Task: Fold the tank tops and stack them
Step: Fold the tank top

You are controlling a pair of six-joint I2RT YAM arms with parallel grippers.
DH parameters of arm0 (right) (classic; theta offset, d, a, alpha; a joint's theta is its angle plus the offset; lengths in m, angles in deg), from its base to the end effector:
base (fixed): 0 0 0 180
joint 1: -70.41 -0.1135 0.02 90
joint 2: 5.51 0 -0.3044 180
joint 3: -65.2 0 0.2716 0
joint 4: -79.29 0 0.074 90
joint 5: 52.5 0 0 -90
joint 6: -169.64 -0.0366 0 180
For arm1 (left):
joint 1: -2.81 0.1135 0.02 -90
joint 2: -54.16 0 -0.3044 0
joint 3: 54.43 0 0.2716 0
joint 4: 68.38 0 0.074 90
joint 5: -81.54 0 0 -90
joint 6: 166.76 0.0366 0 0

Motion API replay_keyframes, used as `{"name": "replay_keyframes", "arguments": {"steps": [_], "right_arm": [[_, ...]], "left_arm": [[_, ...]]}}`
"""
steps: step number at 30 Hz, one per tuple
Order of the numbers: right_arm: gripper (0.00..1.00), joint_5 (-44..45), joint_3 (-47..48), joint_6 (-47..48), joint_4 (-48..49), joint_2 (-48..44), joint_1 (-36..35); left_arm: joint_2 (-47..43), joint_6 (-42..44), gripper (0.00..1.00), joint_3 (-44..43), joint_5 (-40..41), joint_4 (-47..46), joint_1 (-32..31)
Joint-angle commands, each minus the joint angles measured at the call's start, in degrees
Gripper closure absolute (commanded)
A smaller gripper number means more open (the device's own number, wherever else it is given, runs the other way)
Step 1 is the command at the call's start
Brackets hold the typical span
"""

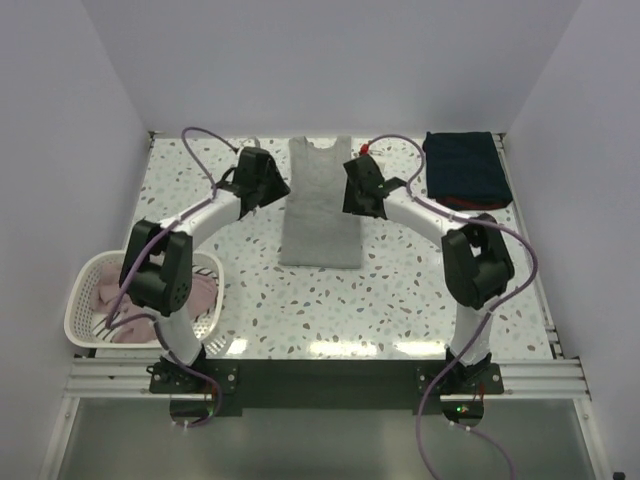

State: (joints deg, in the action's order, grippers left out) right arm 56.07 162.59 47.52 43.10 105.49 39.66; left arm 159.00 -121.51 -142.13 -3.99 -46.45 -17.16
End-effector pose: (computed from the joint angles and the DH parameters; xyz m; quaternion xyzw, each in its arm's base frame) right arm 0.4041 0.2268 0.2508 0.0665 0.9261 0.0476 0.3684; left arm 0.4176 -0.1487 0.2581 -0.2099 0.8776 -0.2002 0.3818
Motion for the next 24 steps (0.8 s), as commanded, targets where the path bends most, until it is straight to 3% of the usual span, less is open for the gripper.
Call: {"name": "replay_keyframes", "arguments": {"steps": [1,6,9,24], "right_arm": [[0.52,-1.3,-9.2,-3.0,-0.5,-8.6,-2.3],[0.53,-5.2,-20.6,-6.2,1.2,-15.4,-4.7],[0.53,-6.8,-26.3,-8.6,2.5,-19.1,-6.0],[0.5,-12.7,-35.7,-18.3,9.5,-23.4,-6.2]], "left_arm": [[-7.4,-3.5,0.51,9.8,4.2,6.2,-0.4],[-19.8,-3.8,0.36,29.0,-2.3,-0.9,-2.5],[-24.0,-3.9,0.32,34.6,-5.8,-3.1,-3.1],[-26.5,-7.2,0.34,41.7,-11.9,-15.5,-3.5]]}}
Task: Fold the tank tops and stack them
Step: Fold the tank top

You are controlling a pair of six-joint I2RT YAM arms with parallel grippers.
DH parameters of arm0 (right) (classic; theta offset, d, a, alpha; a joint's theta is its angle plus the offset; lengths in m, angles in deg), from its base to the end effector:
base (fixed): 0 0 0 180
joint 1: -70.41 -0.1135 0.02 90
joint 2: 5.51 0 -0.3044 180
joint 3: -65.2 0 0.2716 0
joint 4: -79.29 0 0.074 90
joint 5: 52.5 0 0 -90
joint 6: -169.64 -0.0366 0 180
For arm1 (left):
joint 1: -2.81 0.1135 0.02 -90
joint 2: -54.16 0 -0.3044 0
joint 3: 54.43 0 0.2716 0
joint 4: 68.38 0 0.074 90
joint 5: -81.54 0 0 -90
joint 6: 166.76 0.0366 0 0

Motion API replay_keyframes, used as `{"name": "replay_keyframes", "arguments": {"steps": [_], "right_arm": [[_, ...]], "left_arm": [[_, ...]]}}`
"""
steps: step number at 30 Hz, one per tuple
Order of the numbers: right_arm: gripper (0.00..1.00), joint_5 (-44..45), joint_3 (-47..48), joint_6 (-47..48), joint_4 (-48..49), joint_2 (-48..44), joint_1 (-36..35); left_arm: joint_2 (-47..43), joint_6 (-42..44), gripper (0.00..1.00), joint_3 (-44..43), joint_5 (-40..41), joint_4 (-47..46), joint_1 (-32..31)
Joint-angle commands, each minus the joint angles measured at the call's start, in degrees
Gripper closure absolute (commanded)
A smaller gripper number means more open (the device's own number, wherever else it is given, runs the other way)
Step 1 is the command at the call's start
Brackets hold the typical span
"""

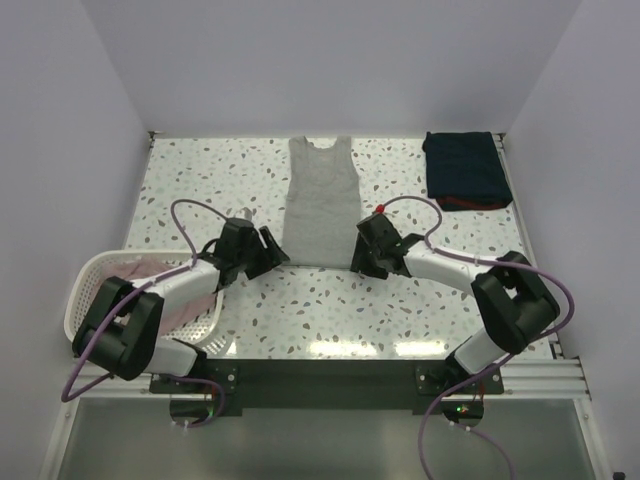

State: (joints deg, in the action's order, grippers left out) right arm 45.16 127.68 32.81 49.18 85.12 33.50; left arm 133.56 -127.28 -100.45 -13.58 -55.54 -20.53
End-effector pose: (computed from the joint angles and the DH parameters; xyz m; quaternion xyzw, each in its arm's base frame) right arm 0.2595 0.1888 0.1960 0.1012 0.9546 0.1343 0.2461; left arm 0.2441 -0.1089 0.1835 -0.2016 0.9049 -0.2569 0.2728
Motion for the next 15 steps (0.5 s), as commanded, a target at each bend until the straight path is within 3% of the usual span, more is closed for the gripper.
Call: {"name": "replay_keyframes", "arguments": {"steps": [1,9,15], "right_arm": [[0.5,-1.6,-1.0,-4.0,3.8,-3.0,0.1],[0.5,-1.7,-1.4,-6.5,6.1,-1.0,0.7],[0.5,-0.6,-3.1,-7.9,8.6,-0.7,1.7]], "left_arm": [[-0.6,-1.7,0.34,-0.1,-2.1,-6.1,-0.1],[4.2,-6.0,0.49,0.7,-1.9,-9.8,-0.1],[5.0,-7.1,0.49,1.4,0.4,-9.0,-0.2]]}}
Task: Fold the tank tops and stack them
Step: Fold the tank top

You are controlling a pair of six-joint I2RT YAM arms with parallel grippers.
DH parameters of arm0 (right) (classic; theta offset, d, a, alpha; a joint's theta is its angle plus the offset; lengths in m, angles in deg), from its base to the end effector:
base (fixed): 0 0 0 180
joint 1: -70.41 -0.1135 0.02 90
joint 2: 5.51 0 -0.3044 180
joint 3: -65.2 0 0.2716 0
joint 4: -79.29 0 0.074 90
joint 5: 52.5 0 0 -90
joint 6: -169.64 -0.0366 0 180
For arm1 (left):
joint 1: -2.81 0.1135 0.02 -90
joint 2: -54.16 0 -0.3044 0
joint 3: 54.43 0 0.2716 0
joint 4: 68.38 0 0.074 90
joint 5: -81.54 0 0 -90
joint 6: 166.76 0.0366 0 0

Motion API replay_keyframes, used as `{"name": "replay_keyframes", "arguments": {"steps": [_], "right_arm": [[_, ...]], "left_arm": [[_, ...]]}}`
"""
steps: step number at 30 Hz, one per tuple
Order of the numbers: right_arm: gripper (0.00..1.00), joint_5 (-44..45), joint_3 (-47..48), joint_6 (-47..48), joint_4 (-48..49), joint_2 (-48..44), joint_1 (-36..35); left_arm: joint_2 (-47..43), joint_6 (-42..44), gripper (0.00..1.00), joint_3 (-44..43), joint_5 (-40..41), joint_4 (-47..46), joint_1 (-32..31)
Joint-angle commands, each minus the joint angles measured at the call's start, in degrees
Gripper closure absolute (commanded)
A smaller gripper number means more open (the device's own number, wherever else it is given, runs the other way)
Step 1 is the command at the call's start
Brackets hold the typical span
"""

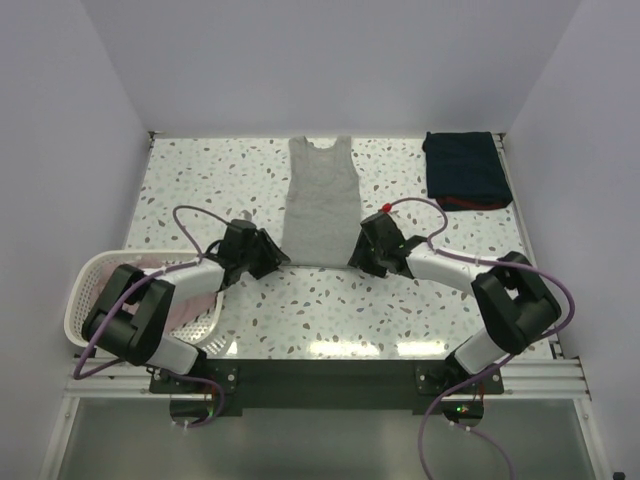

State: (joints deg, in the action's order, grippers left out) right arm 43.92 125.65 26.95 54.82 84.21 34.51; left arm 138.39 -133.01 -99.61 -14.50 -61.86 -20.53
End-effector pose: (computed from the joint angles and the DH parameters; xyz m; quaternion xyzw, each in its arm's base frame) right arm 0.2622 0.1847 0.1961 0.1558 0.9362 0.1789 0.2595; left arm 0.2534 -0.1135 0.1664 -0.2428 0.8923 -0.2791 0.2589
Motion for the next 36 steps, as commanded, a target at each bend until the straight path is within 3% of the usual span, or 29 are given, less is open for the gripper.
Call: {"name": "replay_keyframes", "arguments": {"steps": [1,8,13,14,16,17,20,21,23,28,30,36], "right_arm": [[0.5,0.4,-0.9,-2.1,3.0,1.3,0.7],[0.52,-0.4,-0.9,-3.3,4.8,4.1,0.8],[0.55,0.8,-0.9,-3.3,4.7,4.2,0.9],[0.56,1.0,-0.7,-3.0,4.6,4.3,1.0],[0.64,1.1,-0.6,-2.7,4.1,4.5,1.0],[0.68,1.1,-0.5,-2.3,4.1,4.5,1.0],[0.81,0.7,-0.4,-0.1,3.8,4.7,1.0],[0.9,0.9,-0.1,0.6,3.0,4.6,0.9],[0.99,-1.0,-0.9,2.5,2.3,3.9,0.7],[1.0,-0.3,-6.4,4.8,-2.3,-7.2,-1.6],[1.0,2.6,-8.6,5.0,-7.0,-11.1,-5.5],[1.0,5.4,-13.9,-1.4,-16.5,-26.8,-20.3]], "left_arm": [[0.1,-1.8,0.49,0.8,1.4,-2.5,-0.2],[1.6,-2.8,0.48,0.6,2.9,-1.8,-1.0],[3.6,-3.4,0.57,0.1,3.2,-2.0,-1.4],[3.8,-3.5,0.62,-0.2,3.5,-2.0,-1.5],[4.7,-3.5,0.72,-0.7,3.7,-2.0,-1.9],[4.9,-3.4,0.82,-0.8,3.7,-1.9,-2.1],[4.3,-3.2,1.0,-0.8,4.3,-1.0,-2.9],[3.9,-3.0,1.0,-0.7,4.5,-0.4,-3.4],[2.2,-2.8,1.0,-0.2,5.3,1.5,-4.4],[-8.2,-5.9,1.0,5.3,7.6,9.8,-10.8],[-15.4,-7.2,1.0,7.8,7.9,12.4,-13.8],[-35.4,-13.3,1.0,11.2,12.0,32.5,-25.2]]}}
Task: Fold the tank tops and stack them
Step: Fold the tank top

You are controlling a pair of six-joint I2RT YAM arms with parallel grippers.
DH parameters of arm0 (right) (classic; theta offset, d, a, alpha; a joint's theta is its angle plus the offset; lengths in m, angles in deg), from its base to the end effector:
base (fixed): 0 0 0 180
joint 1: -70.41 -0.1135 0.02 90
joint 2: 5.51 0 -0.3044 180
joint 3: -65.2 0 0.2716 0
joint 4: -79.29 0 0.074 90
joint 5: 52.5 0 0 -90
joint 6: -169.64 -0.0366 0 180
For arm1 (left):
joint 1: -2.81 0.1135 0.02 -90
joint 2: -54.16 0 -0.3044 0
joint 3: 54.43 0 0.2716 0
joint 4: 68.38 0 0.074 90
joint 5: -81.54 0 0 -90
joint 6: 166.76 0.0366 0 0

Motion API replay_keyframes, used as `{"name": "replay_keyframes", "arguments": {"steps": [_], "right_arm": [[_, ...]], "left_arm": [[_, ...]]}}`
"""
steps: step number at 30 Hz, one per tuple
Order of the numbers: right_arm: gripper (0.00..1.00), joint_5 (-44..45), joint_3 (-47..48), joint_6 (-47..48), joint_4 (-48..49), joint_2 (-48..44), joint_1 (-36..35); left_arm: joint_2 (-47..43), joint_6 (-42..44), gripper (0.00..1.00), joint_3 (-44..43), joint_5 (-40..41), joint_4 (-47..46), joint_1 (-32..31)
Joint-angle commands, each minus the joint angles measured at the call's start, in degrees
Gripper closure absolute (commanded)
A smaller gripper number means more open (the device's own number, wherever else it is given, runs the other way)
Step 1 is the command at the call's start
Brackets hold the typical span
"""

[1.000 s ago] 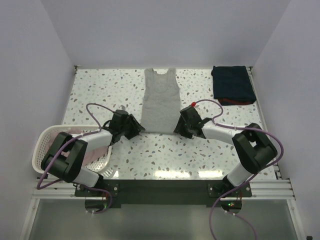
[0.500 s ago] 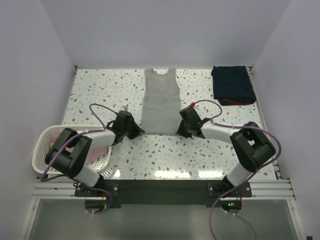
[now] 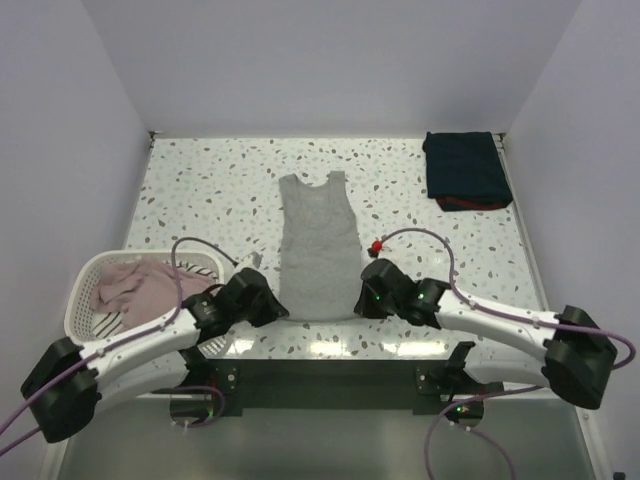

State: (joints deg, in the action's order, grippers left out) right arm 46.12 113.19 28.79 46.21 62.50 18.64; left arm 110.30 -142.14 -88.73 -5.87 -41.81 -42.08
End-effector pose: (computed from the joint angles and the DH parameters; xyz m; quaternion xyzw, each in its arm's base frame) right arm 0.1450 0.1752 0.2147 0.0162 0.9461 0.2018 0.2529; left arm 0.1258 -0.1230 0.1825 -0.1741 0.9183 -0.2791 0.2202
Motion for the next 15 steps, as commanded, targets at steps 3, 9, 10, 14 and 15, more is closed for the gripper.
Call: {"name": "replay_keyframes", "arguments": {"steps": [3,9,10,14,15], "right_arm": [[1.0,5.6,-0.8,-7.2,-13.3,-10.6,-10.1],[1.0,13.6,9.3,-5.1,-20.9,-13.4,-11.1],[1.0,15.1,11.1,-4.3,-21.5,-12.6,-11.1],[1.0,18.5,20.4,2.0,-22.4,-6.7,-8.6],[1.0,17.8,21.5,3.1,-21.2,-5.9,-7.7]], "left_arm": [[-13.5,-6.7,1.0,-1.4,4.3,19.2,-7.1],[-13.9,-5.6,1.0,-13.2,10.5,25.7,-8.4],[-13.3,-4.2,1.0,-16.6,11.8,25.5,-8.4],[-7.9,0.7,1.0,-25.4,19.9,24.0,-6.8],[-5.4,2.1,1.0,-28.6,20.3,22.7,-5.9]]}}
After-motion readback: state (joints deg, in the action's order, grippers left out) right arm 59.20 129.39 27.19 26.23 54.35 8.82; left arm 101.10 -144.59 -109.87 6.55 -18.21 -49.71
